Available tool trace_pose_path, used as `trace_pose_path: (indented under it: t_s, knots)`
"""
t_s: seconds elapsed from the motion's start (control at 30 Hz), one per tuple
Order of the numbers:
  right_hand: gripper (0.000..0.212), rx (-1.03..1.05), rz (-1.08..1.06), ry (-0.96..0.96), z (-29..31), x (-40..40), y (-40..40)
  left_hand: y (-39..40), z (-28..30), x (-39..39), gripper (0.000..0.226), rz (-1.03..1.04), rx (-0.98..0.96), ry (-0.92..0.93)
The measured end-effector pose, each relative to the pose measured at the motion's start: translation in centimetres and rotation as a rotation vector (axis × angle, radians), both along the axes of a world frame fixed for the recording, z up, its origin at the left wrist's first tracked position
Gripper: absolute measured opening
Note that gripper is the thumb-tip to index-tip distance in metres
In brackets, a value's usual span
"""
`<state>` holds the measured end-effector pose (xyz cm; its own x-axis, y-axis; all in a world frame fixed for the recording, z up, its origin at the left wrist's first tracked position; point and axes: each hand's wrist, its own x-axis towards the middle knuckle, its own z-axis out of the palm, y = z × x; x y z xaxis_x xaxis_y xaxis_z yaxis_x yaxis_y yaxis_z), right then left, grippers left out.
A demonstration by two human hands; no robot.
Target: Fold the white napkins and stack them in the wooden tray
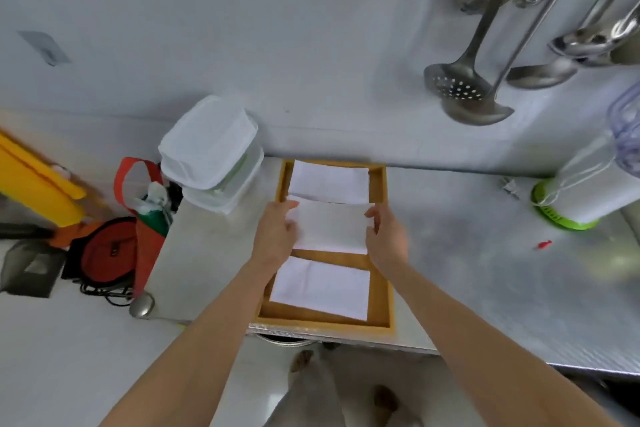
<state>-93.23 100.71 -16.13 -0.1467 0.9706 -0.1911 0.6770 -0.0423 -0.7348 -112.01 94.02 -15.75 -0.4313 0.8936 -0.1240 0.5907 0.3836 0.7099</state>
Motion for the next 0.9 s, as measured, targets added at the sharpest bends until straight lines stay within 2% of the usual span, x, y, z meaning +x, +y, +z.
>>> trace_pose_path:
  t_s: [0.17,0.37,0.47,0.53,0.63,0.7,0.77,0.9]
  knots:
    - [0.054,-0.010,0.108,-0.200,-1.8,-2.0,1.2,2.2,-1.2,-2.1,0.053,-0.219,-0.182,0.066]
    - [0.057,-0.030,0.161,-0.342,-3.9,-2.6,0.6,2.4,-3.1,-3.1,0.056,-0.338,-0.284,0.117]
    - [0.053,0.047,0.230,-0.553,-4.3,-2.9,0.0,2.4,-3.5,-2.9,0.044,-0.379,-0.283,0.347]
    - [0.061,0.082,0.306,-0.676,-4.3,-3.0,-0.3,2.7,-3.3,-2.7,0.041,-0.421,-0.290,0.511]
    - [0.064,0.118,0.415,-0.768,-4.3,-2.4,-0.2,3.3,-2.6,-2.5,0.043,-0.513,-0.314,0.665]
    - [0.052,0.137,0.374,-0.730,-3.6,-1.8,-0.1,4.0,-1.5,-2.2,0.039,-0.572,-0.328,0.647]
    - [0.038,0.118,0.222,-0.593,-2.5,-0.6,-0.4,4.7,-0.1,-1.3,0.025,-0.669,-0.308,0.603]
    - [0.028,0.054,-0.043,-0.386,-1.0,5.5,-2.7,5.0,2.5,4.3,0.017,-0.845,-0.227,0.522]
